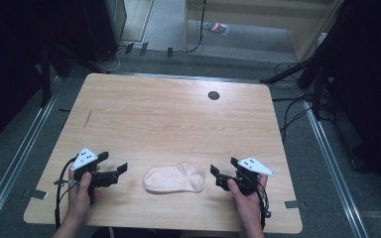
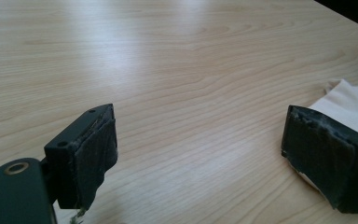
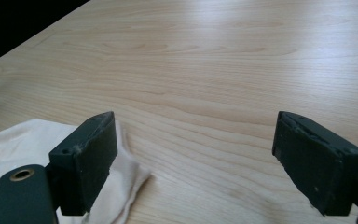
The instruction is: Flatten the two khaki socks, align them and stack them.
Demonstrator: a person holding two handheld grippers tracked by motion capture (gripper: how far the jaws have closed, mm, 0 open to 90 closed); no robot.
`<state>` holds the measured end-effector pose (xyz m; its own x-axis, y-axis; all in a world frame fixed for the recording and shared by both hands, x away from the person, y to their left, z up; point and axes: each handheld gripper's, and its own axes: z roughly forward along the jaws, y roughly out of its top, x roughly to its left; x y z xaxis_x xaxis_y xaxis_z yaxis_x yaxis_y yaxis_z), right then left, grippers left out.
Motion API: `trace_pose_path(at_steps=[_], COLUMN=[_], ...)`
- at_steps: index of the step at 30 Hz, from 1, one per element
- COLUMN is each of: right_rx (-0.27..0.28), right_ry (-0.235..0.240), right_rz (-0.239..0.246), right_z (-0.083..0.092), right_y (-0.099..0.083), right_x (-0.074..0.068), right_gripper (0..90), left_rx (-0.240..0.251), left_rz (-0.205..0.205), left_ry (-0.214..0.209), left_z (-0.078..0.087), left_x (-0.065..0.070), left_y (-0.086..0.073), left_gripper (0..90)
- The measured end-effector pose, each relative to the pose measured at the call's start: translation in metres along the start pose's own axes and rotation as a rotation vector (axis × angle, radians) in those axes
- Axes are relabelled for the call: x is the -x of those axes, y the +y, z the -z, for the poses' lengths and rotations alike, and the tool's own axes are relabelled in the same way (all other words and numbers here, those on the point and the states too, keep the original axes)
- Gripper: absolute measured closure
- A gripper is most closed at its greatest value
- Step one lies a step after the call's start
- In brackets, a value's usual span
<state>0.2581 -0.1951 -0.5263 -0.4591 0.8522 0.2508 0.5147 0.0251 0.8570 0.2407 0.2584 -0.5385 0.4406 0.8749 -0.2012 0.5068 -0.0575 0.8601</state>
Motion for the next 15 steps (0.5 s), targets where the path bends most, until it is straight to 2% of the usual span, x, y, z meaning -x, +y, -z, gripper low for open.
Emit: trace_pose_path(at_steps=[6,10,15], right_rx=[0.011,0.020,0.037], right_ry=[-0.042,-0.081,-0.117], right_rz=[0.002,0.001,-0.038], right_z=[0.006,0.013,0.022], right_y=[0.002,0.002,0.003], right_x=[0.015,0.028,0.045], right_gripper=[14.1,14.1,14.2], left_rx=[-0.012,-0.014,-0.016], left_rz=[-0.013,-0.010,0.000], left_ry=[0.058,0.074,0.104], left_z=[0.003,0.005,0.010], left_x=[-0.010,-0.015,-0.025], left_y=[-0.002,-0.002,-0.003], left_gripper=[10.8,10.8,10.9])
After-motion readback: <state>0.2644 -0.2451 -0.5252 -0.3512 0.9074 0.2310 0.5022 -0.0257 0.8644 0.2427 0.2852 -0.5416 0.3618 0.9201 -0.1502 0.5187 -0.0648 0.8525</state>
